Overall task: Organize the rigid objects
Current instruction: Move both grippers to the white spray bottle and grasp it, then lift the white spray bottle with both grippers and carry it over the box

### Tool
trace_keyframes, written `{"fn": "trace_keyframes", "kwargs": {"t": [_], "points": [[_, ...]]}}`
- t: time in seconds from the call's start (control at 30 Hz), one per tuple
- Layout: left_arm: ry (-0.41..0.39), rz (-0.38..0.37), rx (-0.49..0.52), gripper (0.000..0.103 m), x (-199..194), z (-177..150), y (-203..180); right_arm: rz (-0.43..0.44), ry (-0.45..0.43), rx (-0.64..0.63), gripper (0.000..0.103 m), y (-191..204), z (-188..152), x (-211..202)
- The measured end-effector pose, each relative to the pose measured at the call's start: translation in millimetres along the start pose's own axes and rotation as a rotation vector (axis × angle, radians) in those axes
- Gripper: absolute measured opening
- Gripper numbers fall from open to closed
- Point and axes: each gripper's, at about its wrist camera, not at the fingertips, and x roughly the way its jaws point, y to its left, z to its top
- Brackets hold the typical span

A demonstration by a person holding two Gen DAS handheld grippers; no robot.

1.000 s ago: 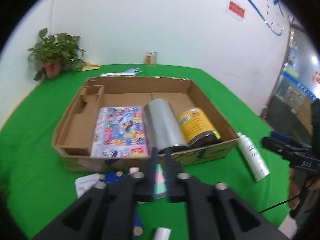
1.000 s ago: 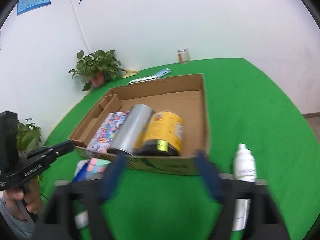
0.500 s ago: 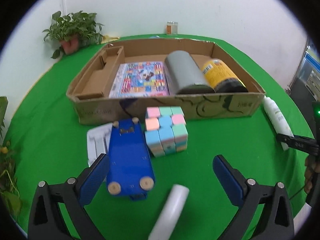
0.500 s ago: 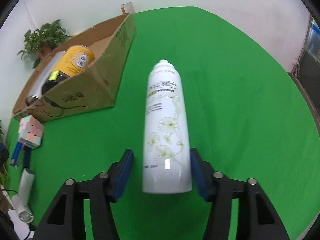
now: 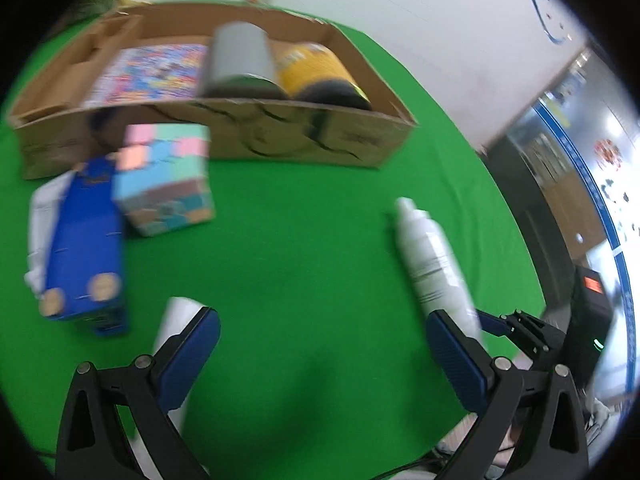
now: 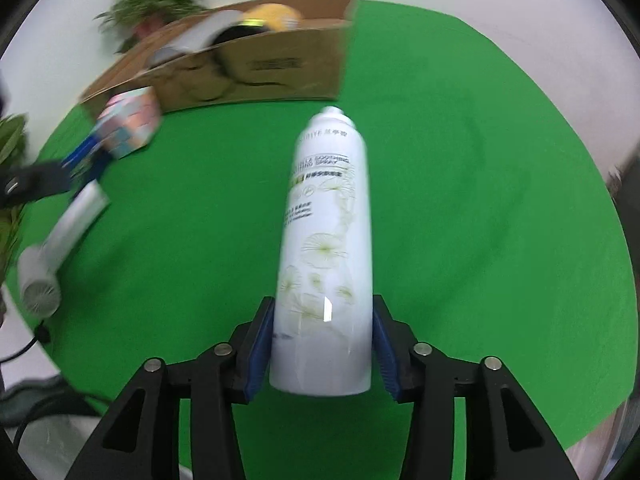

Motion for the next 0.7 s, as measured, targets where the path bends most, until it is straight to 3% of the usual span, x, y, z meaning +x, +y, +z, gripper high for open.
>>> {"fn": "trace_keyframes", "kwargs": {"t": [0.03,0.07,0.17,0.3,0.37,0.4,0.47,0.7], "points": [[0.014,-0.009,0.014,0.102,4.5,1.0,-3.9,0.024,-0.023,-0.002,0.072,4.0,-0.5,-6.0],[0.024,-0.018,0.018,0.102,8.7,1.2,-6.1,0.061,-0.070,0.005,0.077,11.3,-2.5,-16.6],[0.061,-0.078,-0.010,0.101,21.3,3.5,-4.4,0.141,-0.109,0.041,0.079,13.1,4.0,-25.9],[0.131,-0.164,-0.086,0.093,39.7,1.9,3.2,0.266,-0.016,0.120,0.079,12.7,4.1,-4.9],[0.168,-0.154,-0.082,0.072,47.8,0.2,2.8,0.331,0.039,0.101,0.069,28.6,7.6,9.1],[0.180,-0.142,-0.085,0.071,50.2,-0.6,2.7,0.347,0.050,0.089,0.067,36.7,8.2,16.7],[0.180,-0.090,-0.090,0.050,48.6,-0.8,1.9,0.361,0.077,0.063,0.061,55.2,9.6,26.8],[0.188,-0.066,-0.124,0.048,47.4,0.6,2.1,0.325,0.087,0.019,0.050,76.4,19.0,30.6]]}}
